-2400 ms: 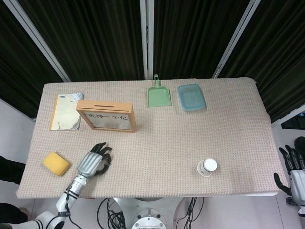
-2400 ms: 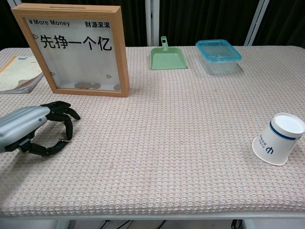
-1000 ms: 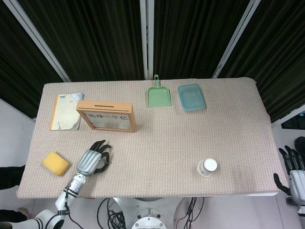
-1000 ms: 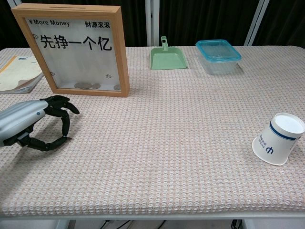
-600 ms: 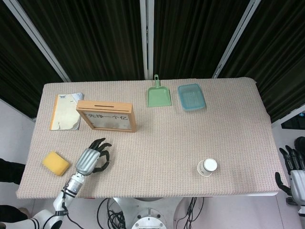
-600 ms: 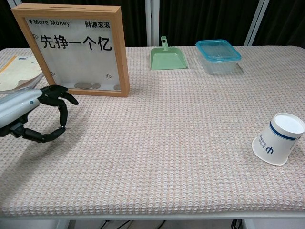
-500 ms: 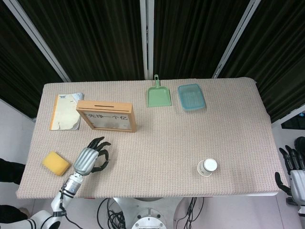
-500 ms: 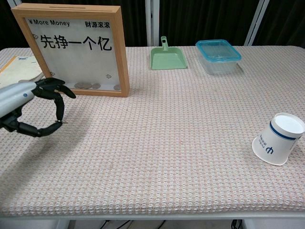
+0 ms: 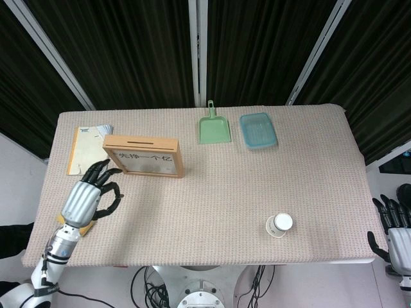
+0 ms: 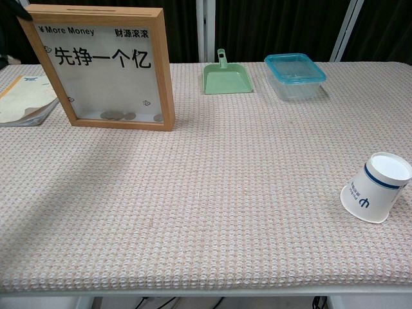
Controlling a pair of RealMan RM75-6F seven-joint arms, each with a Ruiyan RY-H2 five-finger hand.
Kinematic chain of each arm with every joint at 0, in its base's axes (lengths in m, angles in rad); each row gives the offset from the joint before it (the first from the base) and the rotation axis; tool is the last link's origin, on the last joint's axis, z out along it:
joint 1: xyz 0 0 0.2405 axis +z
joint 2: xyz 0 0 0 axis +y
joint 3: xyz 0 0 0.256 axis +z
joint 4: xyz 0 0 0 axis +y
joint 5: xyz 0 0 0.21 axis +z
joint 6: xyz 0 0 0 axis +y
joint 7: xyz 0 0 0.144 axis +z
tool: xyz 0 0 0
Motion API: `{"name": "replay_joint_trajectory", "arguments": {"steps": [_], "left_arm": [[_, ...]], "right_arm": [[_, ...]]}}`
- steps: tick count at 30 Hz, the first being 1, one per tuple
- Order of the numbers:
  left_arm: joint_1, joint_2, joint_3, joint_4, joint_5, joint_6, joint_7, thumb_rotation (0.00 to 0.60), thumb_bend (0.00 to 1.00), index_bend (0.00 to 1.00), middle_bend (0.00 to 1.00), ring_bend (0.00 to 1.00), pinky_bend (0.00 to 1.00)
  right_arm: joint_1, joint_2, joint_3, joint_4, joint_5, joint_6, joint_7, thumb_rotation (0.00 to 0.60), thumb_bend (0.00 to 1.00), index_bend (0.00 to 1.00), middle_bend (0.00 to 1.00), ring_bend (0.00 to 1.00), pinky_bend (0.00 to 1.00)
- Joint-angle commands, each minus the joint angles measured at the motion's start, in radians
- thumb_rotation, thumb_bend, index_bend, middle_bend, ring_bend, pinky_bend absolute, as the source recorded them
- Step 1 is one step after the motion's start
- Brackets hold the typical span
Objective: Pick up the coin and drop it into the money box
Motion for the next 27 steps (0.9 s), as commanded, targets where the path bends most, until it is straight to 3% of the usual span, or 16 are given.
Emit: {"name": "replay_joint_trajectory", "arguments": {"steps": [1, 9, 16, 20, 27], "left_arm": [[-0.032, 0.098, -0.067, -0.093, -0.038, -0.025, 0.025, 0.600, 0.42, 0.61, 0.23, 0.05, 0.13], [-0.166, 0.238, -0.193, -0.174, -0.179, -0.222, 0.066, 0.600, 0.42, 0.61, 0.22, 0.05, 0.13], [-0.331, 0.306, -0.284, -0.204, -0.422, -0.522, -0.036, 0.600, 0.43, 0.61, 0.22, 0.05, 0.12], [-0.406, 0.307, -0.307, -0.167, -0.525, -0.624, -0.042, 0.600, 0.43, 0.61, 0.22, 0.05, 0.12], [-0.488, 0.298, -0.299, -0.101, -0.629, -0.737, -0.038, 0.600, 0.43, 0.61, 0.22, 0.05, 0.12]], "right_arm": [[0.001, 0.000, 0.001, -0.005, 0.001, 0.001, -0.007, 0.600, 0.38, 0.00, 0.00, 0.00, 0.00], [0.002, -0.008, 0.004, -0.008, 0.013, -0.006, -0.025, 0.600, 0.38, 0.00, 0.00, 0.00, 0.00], [0.007, -0.021, 0.002, 0.013, 0.023, -0.028, -0.027, 0.600, 0.38, 0.00, 0.00, 0.00, 0.00], [0.002, -0.020, 0.006, 0.023, 0.032, -0.022, -0.011, 0.600, 0.38, 0.00, 0.00, 0.00, 0.00], [-0.002, -0.019, 0.007, 0.041, 0.035, -0.017, 0.013, 0.600, 0.38, 0.00, 0.00, 0.00, 0.00]]}}
